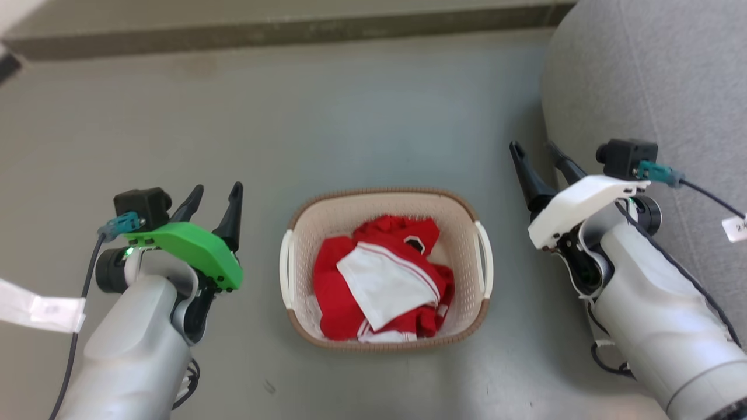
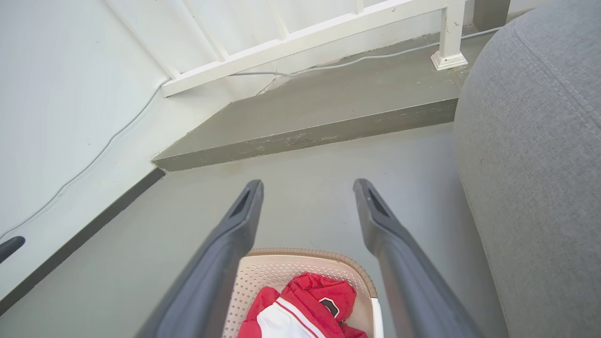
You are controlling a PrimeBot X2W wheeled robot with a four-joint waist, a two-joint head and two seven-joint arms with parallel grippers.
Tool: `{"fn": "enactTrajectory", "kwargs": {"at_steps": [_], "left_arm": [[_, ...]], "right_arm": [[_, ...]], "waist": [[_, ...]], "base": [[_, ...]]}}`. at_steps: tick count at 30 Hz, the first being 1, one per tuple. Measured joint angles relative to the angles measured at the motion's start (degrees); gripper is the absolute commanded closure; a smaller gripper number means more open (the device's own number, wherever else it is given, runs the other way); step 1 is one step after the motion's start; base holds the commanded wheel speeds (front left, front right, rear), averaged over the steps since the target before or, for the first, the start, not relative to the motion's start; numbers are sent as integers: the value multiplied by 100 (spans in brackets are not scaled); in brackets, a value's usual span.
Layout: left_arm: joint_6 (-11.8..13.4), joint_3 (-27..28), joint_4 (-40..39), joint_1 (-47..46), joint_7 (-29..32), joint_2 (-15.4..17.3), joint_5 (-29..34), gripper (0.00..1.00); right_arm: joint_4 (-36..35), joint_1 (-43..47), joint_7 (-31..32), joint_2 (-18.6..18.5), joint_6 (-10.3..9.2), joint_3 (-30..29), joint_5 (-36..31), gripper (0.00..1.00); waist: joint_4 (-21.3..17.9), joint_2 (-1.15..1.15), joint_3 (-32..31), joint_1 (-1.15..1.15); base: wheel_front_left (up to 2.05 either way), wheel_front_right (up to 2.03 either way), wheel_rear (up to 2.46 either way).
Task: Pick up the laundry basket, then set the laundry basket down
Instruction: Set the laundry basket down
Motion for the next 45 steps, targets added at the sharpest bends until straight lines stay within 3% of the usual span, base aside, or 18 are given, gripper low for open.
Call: {"fn": "enactTrajectory", "kwargs": {"at_steps": [18, 33, 45], "left_arm": [[352, 1117, -1612, 1112, 0, 45, 957, 0], [457, 1781, -2839, 2047, -1, 31, 1761, 0], [456, 2072, -3275, 2545, -1, -130, 2180, 0]], "right_arm": [[-1725, 1326, -1, -43, -347, -983, -1065, 0], [-2872, 2147, -1, 29, -505, -1546, -1802, 0], [-3357, 2576, -1, 176, -538, -1890, -2118, 0]], "waist": [[26, 0, -1105, 0], [80, 0, -1226, 0], [79, 0, -1245, 0]], "base": [[0, 0, 0], [0, 0, 0], [0, 0, 0]]}}
